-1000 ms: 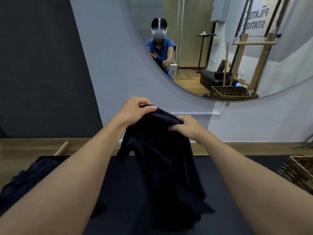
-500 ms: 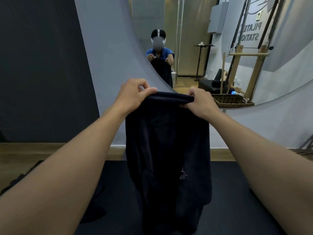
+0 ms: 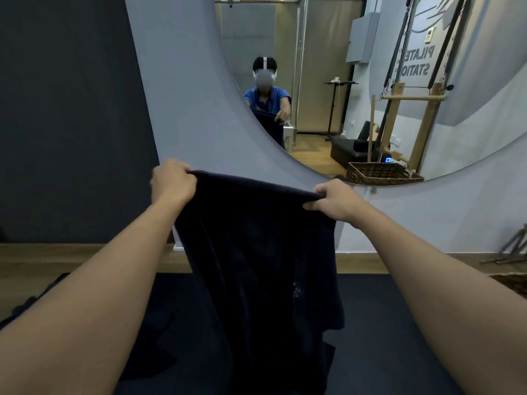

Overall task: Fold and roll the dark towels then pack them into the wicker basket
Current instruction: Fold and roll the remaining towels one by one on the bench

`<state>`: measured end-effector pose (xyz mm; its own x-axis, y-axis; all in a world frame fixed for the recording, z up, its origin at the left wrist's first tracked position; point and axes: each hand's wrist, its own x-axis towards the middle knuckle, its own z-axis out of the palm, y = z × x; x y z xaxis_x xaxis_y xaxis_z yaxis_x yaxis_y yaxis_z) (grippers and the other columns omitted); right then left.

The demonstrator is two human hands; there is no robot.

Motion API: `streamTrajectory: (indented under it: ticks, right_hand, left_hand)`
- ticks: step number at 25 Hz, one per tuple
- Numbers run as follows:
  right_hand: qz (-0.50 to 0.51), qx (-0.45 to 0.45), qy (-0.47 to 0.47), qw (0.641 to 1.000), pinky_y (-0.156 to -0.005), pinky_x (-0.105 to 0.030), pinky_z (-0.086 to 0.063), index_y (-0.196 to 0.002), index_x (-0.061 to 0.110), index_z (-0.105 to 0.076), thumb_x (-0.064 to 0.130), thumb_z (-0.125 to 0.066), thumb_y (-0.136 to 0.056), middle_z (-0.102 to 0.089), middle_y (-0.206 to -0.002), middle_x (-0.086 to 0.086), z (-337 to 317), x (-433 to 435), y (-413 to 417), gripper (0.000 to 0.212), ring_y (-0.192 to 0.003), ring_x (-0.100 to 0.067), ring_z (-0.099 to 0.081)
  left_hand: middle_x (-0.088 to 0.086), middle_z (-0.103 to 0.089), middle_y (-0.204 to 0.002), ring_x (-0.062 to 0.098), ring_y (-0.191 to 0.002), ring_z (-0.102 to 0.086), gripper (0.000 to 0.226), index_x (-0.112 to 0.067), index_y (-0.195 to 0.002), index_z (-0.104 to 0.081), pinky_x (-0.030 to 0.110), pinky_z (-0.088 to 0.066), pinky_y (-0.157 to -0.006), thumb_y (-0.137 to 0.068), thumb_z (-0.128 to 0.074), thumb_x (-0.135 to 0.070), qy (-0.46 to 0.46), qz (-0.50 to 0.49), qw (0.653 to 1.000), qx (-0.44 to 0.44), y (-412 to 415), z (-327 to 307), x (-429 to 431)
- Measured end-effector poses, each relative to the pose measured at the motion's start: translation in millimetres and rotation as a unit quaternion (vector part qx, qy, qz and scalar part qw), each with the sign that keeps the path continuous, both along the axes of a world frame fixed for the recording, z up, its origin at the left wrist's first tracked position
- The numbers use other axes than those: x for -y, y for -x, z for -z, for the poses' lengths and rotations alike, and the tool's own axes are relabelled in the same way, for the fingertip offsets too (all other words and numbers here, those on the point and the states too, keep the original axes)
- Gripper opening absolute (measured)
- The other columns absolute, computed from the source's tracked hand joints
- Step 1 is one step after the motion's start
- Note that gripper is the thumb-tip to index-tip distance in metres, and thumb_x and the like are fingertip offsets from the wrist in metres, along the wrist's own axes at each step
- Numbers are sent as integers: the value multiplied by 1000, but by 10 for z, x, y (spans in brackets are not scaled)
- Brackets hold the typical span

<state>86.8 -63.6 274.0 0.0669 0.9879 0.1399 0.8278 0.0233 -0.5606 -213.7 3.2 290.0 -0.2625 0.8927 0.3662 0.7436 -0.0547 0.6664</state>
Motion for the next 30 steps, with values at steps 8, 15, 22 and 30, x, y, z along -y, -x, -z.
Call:
streamTrajectory:
  ticks: [8, 15, 22, 30]
  right_hand:
    - [-92, 45, -72, 992, -78, -42, -52, -89, 2, -74, 6, -67, -81, -71, -87, -16, -312, -120, 643, 11, -82, -27, -65]
    - [-102, -315, 41, 943, -86, -32, -56, -115, 15, -65, 26, -78, -81, -73, -105, -2, -49, 16, 558, 39, -94, -15, -70]
    - [-42, -446, 28, 894, -89, -47, -56, -118, 11, -65, 17, -61, -95, -72, -113, -8, 62, -48, 379, 24, -107, -26, -67]
    - [-167, -346, -114, 916, -76, -35, -54, -97, 13, -65, 12, -60, -95, -70, -88, -7, -492, -149, 1025, 5, -81, -17, -66]
  left_hand:
    - [-10, -58, -120, 12, -116, -55, 71, -23, -127, -55, 25, -43, -96, -65, -90, -14, 123, 394, 910, -30, -762, -14, 396]
    - [2, -74, -79, 21, -79, -70, 7, -23, -79, -77, 38, -56, -76, -72, -78, -23, -8, 315, 921, 229, -824, -64, 168]
    - [9, -75, -92, 26, -88, -71, 16, -11, -89, -74, 42, -58, -87, -80, -79, -23, 0, 139, 965, 222, -116, -239, 26]
    - [-1, -67, -98, 10, -89, -61, 52, -11, -112, -64, 24, -49, -78, -66, -88, -10, 21, 395, 917, 45, -640, -499, 383]
